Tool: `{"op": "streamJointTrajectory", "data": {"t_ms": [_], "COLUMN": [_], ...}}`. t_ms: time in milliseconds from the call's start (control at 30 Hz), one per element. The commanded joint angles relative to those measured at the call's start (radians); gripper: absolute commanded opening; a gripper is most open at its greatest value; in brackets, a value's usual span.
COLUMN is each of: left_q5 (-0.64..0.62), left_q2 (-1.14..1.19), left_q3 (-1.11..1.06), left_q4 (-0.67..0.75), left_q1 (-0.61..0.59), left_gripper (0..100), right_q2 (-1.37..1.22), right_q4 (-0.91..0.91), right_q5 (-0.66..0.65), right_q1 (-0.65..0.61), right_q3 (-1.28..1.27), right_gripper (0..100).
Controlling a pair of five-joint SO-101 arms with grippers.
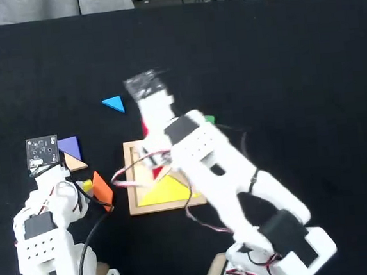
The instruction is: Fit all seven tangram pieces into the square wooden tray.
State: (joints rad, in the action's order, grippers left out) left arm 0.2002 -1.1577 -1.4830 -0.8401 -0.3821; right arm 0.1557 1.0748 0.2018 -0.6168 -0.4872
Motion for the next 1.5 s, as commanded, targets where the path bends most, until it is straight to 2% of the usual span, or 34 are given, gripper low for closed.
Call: {"op": "streamJointTrajectory", "data": {"t_ms": [0, 133, 433, 967, 1167, 1467], "left_q5": [-0.003, -0.003, -0.003, -0.003, -0.003, -0.003], "left_q2": [-0.011, -0.011, -0.011, -0.011, -0.011, -0.011], "left_q3": [0.007, 0.010, 0.010, 0.004, 0.004, 0.004], "left_q4": [0.015, 0.015, 0.015, 0.038, 0.040, 0.040], "left_q1": [-0.019, -0.058, -0.056, -0.056, -0.054, -0.054], "left_gripper": [25, 25, 25, 25, 25, 25], "right_q2": [-0.058, -0.147, -0.262, -0.269, -0.269, -0.251], "right_q4": [-0.054, -0.055, -0.051, -0.017, 0.011, 0.018], "right_q5": [0.008, 0.100, 0.226, 0.224, 0.222, 0.163], "right_q1": [-0.084, -0.109, -0.193, -0.155, -0.157, -0.129], "right_q3": [0.038, 0.081, 0.154, 0.153, 0.153, 0.173], "right_gripper": [19.1, 19.4, 19.4, 19.9, 34.5, 33.6]}}
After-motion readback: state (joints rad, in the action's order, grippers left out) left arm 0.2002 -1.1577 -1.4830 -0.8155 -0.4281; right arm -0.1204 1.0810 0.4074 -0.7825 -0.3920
